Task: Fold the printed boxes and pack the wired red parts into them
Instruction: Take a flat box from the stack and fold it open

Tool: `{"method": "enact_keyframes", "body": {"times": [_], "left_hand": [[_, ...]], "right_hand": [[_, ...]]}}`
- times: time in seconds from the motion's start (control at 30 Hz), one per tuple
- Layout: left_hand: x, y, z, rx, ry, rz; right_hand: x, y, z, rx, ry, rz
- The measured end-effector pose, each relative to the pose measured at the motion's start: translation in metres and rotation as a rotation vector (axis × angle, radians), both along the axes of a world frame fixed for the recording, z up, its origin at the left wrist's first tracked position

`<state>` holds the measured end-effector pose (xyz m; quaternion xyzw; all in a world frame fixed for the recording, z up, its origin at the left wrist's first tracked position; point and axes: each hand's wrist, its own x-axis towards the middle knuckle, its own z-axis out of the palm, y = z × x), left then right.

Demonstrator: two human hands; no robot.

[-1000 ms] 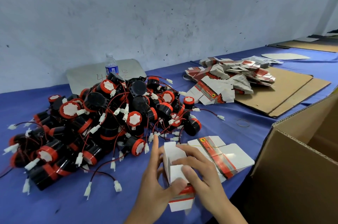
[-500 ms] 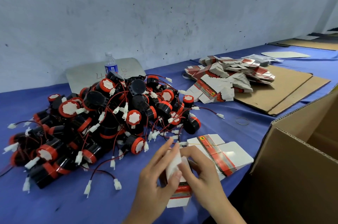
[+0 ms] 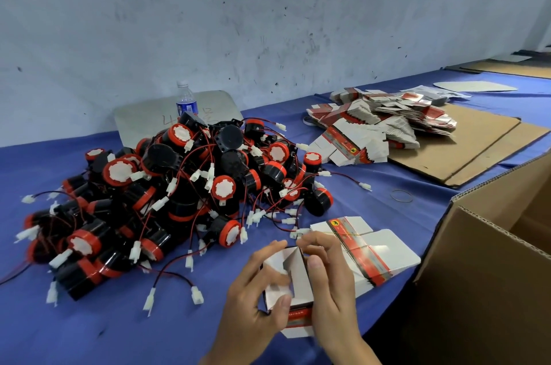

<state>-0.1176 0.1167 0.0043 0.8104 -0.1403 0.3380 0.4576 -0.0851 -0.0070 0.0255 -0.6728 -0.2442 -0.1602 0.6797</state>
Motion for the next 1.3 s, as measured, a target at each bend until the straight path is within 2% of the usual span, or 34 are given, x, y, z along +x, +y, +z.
{"method": "enact_keyframes", "body": {"times": [0.07, 0.17, 0.23, 0.37, 0.43, 0.47, 0.53, 0.6, 0.63, 0.7, 0.73, 0.8, 0.83, 0.9, 1.0, 1.1, 1.2, 1.3], "left_hand": [[-0.001, 0.001, 0.0, -0.016, 0.022, -0.015], [-0.005, 0.001, 0.0, -0.249, 0.098, -0.091], [-0.007, 0.0, -0.004, -0.345, 0.109, -0.089], [-0.008, -0.001, 0.001, -0.524, 0.148, -0.069], [-0.006, 0.002, 0.004, -0.528, 0.181, -0.1], [-0.005, 0.006, 0.004, -0.497, 0.214, -0.109], [0.002, 0.021, 0.005, -0.401, 0.284, -0.053], [0.019, 0.044, 0.005, -0.094, 0.289, 0.137], [0.032, 0.057, 0.004, 0.116, 0.333, 0.224], [0.054, 0.08, 0.001, 0.499, 0.557, 0.354], [0.062, 0.089, 0.0, 0.611, 0.65, 0.373], [0.069, 0.101, -0.005, 0.67, 0.703, 0.373], [0.071, 0.106, -0.007, 0.643, 0.673, 0.37], [0.07, 0.109, -0.009, 0.463, 0.568, 0.362], [0.062, 0.099, -0.001, 0.024, 0.384, 0.407], [0.048, 0.081, 0.018, -0.338, 0.257, 0.322], [0.036, 0.07, 0.032, -0.493, 0.182, 0.242], [0.027, 0.057, 0.042, -0.529, 0.18, 0.198]], "right_hand": [[0.0, 0.002, 0.0, -0.002, 0.004, 0.004], [0.002, 0.002, -0.001, -0.048, 0.027, 0.033], [0.002, 0.001, -0.002, -0.082, 0.048, 0.126], [0.002, -0.002, -0.005, -0.269, -0.041, 0.239], [0.002, -0.001, -0.005, -0.297, 0.001, 0.228], [0.002, 0.0, -0.003, -0.226, 0.096, 0.232], [0.006, -0.003, 0.008, 0.104, 0.524, 0.305], [0.018, -0.008, 0.013, 0.399, 0.998, 0.425], [0.024, -0.01, 0.013, 0.427, 1.093, 0.447], [0.031, -0.011, 0.012, 0.393, 1.182, 0.45], [0.034, -0.011, 0.01, 0.357, 1.22, 0.448], [0.04, -0.01, 0.006, 0.26, 1.292, 0.454], [0.043, -0.01, 0.005, 0.215, 1.32, 0.462], [0.049, -0.008, 0.005, 0.116, 1.346, 0.482], [0.062, -0.009, 0.005, -0.096, 1.322, 0.521], [0.073, -0.009, 0.015, -0.348, 1.292, 0.725], [0.083, 0.002, 0.025, -0.611, 1.186, 0.822], [0.098, 0.02, 0.027, -0.793, 1.047, 0.637]]}}
